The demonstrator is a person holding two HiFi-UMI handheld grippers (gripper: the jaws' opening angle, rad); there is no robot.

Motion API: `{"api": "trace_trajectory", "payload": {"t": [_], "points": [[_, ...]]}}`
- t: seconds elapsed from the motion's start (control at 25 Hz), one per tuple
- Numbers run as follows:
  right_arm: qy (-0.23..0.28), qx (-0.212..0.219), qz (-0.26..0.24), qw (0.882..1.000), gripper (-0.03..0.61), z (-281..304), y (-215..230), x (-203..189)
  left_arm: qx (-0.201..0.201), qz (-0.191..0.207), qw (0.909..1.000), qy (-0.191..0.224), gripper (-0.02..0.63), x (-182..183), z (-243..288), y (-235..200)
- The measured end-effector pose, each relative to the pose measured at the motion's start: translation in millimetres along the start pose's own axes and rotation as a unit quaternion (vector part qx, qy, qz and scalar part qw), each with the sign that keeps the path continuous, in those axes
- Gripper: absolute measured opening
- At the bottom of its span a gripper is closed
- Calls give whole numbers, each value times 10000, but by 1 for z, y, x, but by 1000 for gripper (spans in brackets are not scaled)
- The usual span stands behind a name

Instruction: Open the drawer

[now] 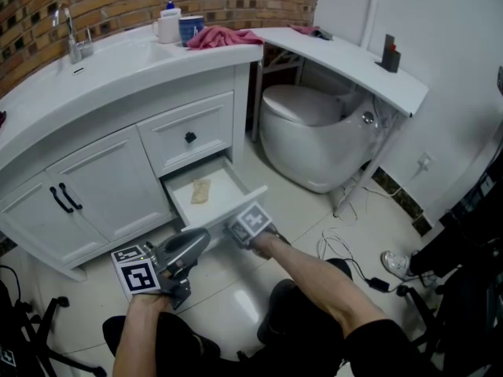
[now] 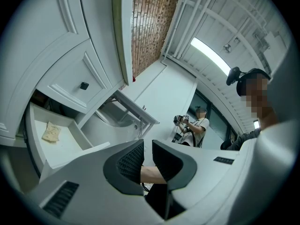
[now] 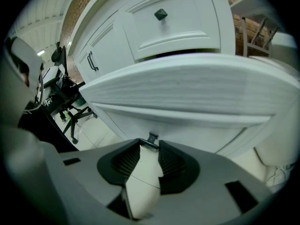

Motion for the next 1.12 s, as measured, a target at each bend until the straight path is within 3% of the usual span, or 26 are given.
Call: {"api": "trace_trajectory", "payload": {"t": [0.64,0.88,1.12], "points": [[214,70,431,9988,149,-20,-12,-3,15,67,10000,-24,52,-3,-3,9],[866,1025,991,9860,144,-37,-47,11,13,75,10000,25,52,-3,-5,14],[1497,2202,1410,9535,130,-61,-93,35,27,77,10000,-2,52,-6,-4,18]]}}
Point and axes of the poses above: the fingertips, and each gripper's own axes: z forward along the fingers, y to its right, x out of its top, the point moved 1 cm from there along -z, backward along the fingers, and after that the axes turned 11 degrees about x, right-handed, at the moved point
